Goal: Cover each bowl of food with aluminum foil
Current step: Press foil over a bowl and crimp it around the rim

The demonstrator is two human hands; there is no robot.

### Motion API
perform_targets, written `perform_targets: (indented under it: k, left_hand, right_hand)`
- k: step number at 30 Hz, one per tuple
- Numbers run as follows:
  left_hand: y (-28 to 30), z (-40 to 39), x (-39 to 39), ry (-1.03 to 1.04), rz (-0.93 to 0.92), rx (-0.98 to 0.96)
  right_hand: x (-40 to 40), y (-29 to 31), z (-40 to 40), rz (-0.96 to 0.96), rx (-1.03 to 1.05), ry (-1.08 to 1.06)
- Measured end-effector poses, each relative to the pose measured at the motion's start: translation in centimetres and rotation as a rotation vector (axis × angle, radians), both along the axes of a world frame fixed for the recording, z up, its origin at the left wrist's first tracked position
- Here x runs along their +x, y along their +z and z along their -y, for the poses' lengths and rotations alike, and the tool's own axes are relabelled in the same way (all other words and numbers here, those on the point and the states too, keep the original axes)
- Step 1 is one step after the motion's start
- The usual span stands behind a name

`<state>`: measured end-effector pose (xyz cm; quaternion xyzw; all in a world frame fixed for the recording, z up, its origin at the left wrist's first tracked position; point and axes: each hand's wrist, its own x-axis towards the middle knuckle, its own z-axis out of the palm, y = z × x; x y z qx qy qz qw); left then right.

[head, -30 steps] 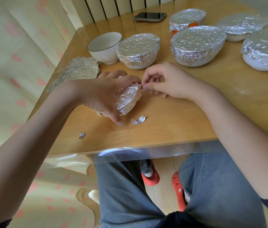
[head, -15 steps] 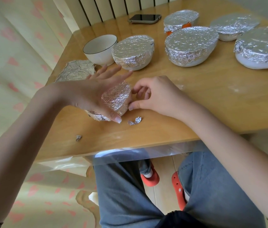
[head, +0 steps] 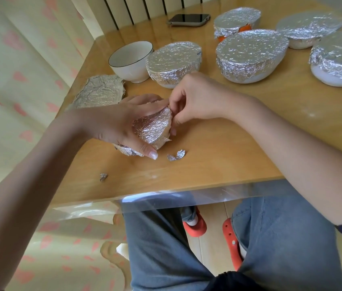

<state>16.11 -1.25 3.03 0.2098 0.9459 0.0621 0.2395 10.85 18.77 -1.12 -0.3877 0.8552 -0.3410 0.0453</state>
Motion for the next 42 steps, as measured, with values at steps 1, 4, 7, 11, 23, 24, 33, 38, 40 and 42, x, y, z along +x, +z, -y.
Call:
perform_targets:
  k: [1,4,7,11,23,24,33,38,40,42]
  left_hand:
    - [0.0,0.0,-0.1,-0.001,-0.005,-0.007]
    - [-0.2,0.2,-0.1,0.001,-0.014,-0.013]
    - [0.0,0.0,0.2,0.022,0.021,0.006]
    - [0.1,-0.2,0.2,0.017,0.037,-0.002]
    - [0.1,-0.5,0.4,0.086,0.013,-0.005]
    - [0.1,-0.7,0.6,0.102,-0.004,0.004]
    - [0.7,-2.6,2.0,0.253,-0.066,-0.156]
    - [1.4,-0.3,1.7,0.042,0.029,-0.137]
    - [1.0,-0.3,1.8,0.039,-0.021,-0.082]
    - [0.5,-0.4,1.9,0.037,-0.096,-0.030]
  right_hand:
    - [-0.2,0.3,0.1,-0.014,0.022,0.001]
    - [-0.4,0.3,0.2,0.046,0.037,0.054]
    - [-0.4,-0.3,-0.4,0.149,0.000,0.072]
    - [-0.5,-0.5,-0.8,0.199,-0.054,0.043]
    - [-0.3,-0.2,-1.4,0.024,0.036,-0.008]
    - [-0.2,-0.4,-1.7,0.059,0.047,-0.015]
    - [7.0,-1.8,-2.7,0.066,-0.019,-0.246]
    - [8.6,-1.3,-0.8,-0.047,0.101,-0.309]
    - [8.9,-1.4,0.0,-0.092,0.151,-0.335]
    - [9.1,-1.5,0.4,-0.144,0.148,-0.367]
